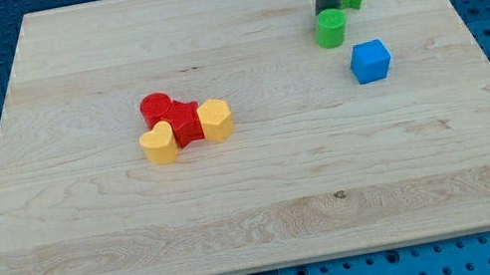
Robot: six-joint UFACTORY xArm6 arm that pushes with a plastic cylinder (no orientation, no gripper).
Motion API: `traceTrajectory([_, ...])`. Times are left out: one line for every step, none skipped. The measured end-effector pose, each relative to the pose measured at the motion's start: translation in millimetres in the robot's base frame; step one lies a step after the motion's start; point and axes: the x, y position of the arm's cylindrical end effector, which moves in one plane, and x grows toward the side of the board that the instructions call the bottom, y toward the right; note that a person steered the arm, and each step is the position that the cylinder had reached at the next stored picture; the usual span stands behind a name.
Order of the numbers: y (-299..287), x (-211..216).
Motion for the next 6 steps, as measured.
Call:
traceTrajectory([-6, 5])
traceTrajectory([-25, 21])
traceTrajectory([-36, 40])
traceTrajectory([-36, 56])
traceTrajectory([-36, 81])
traceTrajectory([-36, 105])
